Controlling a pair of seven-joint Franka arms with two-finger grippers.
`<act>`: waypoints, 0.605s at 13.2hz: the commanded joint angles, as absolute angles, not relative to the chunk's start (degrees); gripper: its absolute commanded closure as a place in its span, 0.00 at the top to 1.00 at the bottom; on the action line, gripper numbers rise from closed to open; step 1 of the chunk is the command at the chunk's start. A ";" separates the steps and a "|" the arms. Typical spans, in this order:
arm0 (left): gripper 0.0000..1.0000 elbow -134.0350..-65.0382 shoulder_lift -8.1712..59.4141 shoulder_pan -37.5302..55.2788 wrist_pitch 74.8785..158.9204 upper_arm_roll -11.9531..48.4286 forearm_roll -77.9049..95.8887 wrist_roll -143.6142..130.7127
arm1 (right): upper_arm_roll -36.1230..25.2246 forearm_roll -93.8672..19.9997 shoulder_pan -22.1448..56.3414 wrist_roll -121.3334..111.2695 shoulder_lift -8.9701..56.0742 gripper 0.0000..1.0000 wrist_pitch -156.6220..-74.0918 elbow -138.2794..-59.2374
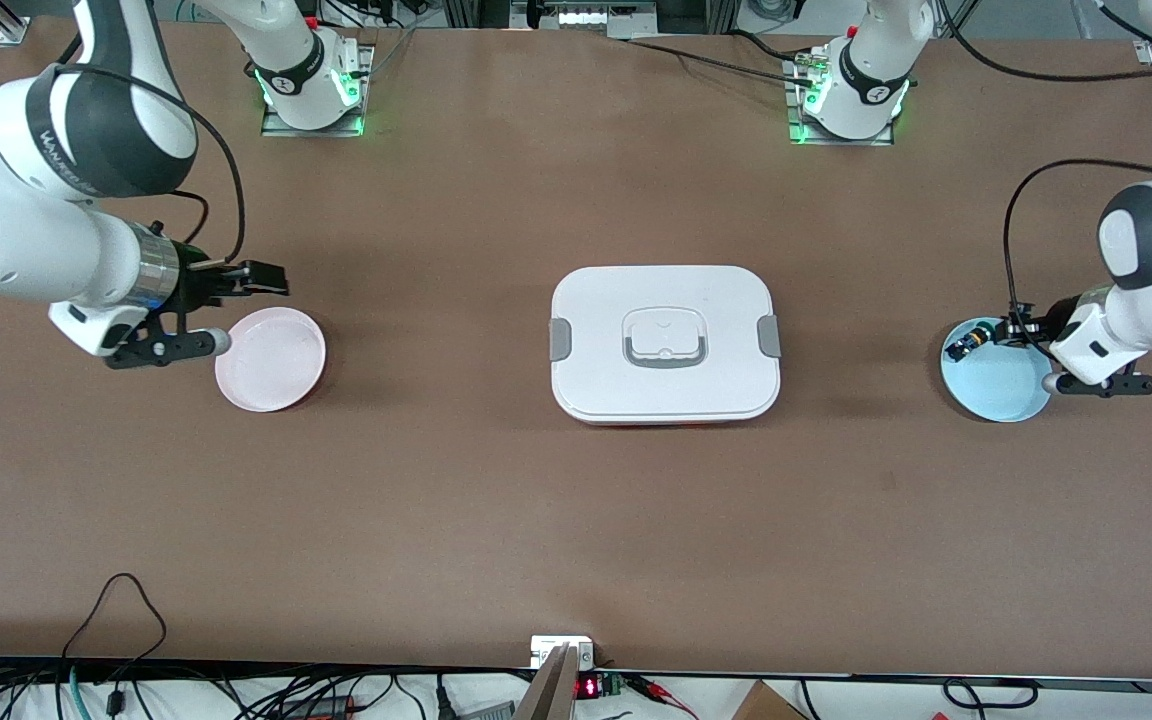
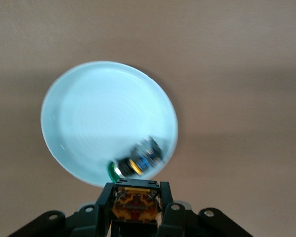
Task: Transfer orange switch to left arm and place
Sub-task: 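Lower the switch onto the blue plate and open the left gripper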
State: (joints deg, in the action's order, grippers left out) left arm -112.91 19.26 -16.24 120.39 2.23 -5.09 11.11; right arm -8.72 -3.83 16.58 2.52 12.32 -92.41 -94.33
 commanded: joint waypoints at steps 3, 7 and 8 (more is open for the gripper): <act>0.01 -111.80 24.25 -17.58 129.27 -0.08 -8.17 18.18 | -7.48 5.54 9.43 4.23 7.65 1.00 -91.67 -89.67; 0.02 -111.80 27.86 -17.58 133.77 -0.97 -8.44 19.42 | 3.33 5.62 -1.84 4.83 6.86 1.00 -90.97 -86.49; 0.02 -111.80 28.30 -17.58 133.86 -0.97 -8.44 19.42 | 3.51 5.45 -1.50 5.44 6.07 1.00 -90.79 -86.48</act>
State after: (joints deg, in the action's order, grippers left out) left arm -112.83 27.27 -17.53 133.55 -0.89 -6.85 18.56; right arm 0.57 4.85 -0.42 4.03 6.71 -92.03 -87.39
